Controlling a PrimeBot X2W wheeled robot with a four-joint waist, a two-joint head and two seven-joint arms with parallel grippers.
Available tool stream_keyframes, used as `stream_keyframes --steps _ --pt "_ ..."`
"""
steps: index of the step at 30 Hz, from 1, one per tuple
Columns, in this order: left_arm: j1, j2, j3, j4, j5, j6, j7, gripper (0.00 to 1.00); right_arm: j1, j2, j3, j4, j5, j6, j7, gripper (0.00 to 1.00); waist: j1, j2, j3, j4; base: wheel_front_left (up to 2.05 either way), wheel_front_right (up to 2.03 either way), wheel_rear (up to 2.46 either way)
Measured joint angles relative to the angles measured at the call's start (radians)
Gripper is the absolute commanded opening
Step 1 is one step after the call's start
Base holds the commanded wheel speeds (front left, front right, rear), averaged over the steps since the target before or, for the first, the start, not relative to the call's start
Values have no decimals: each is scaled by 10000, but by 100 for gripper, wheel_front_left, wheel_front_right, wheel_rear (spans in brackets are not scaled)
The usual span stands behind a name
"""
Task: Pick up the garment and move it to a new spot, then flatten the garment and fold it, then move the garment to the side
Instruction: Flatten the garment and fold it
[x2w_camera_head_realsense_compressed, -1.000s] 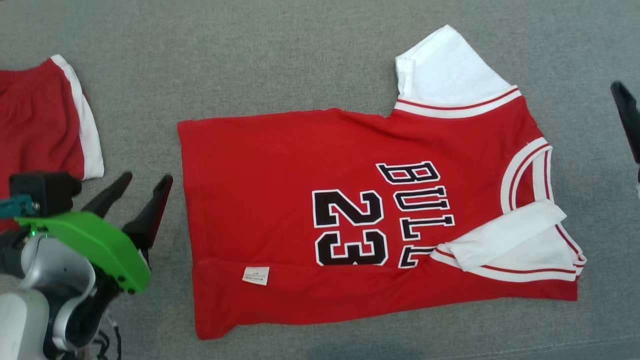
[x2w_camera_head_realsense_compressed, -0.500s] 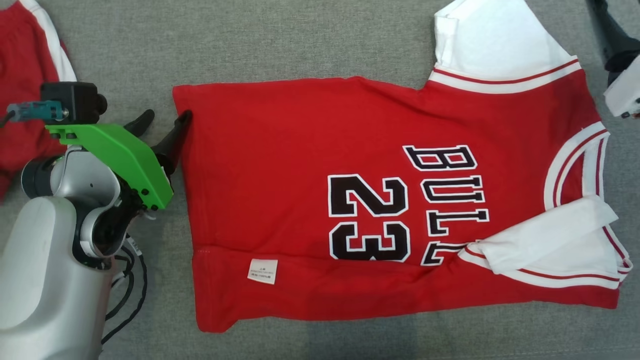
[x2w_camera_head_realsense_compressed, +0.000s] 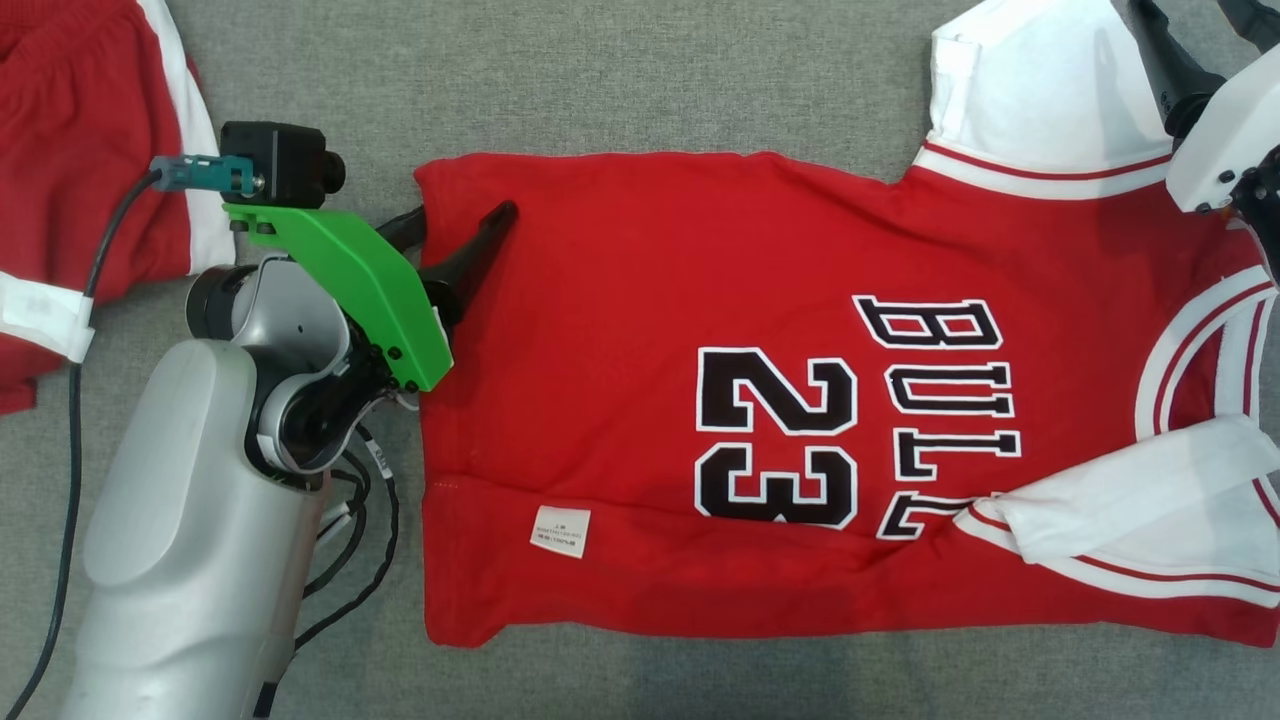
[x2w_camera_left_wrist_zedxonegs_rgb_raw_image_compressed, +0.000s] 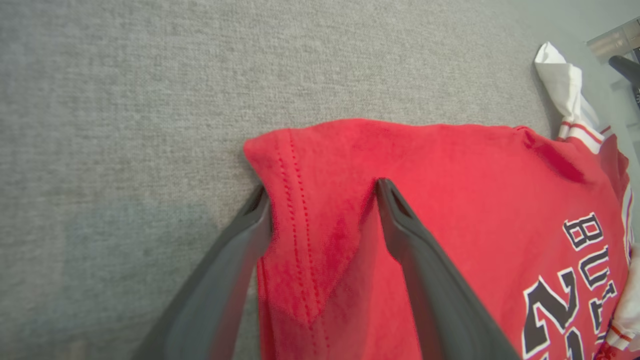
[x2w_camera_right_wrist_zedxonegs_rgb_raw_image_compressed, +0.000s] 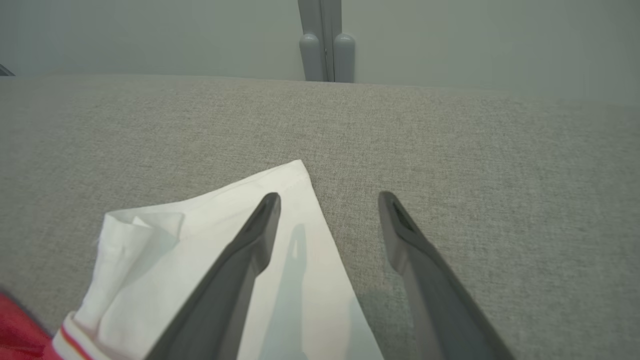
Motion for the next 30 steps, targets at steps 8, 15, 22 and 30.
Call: stream_keyframes --steps 8,15,22,30 --pt "-412 -63 -167 531 48 -67 -63 100 -571 115 199 918 -136 10 0 100 0 0 25 215 0 0 0" --pt "-876 -144 -288 788 180 -144 -113 100 -1151 153 215 1325 -224 2 2 100 -1 0 250 390 0 0 0" --pt "-1223 -253 -372 1035 144 -245 -192 24 -1428 309 249 1937 -236 4 -12 100 -1 0 524 563 0 0 0" --pt "-1372 -267 -650 1145 -100 -360 -362 0 -1732 378 282 2533 -178 190 -171 0 -1 0 589 670 0 0 0"
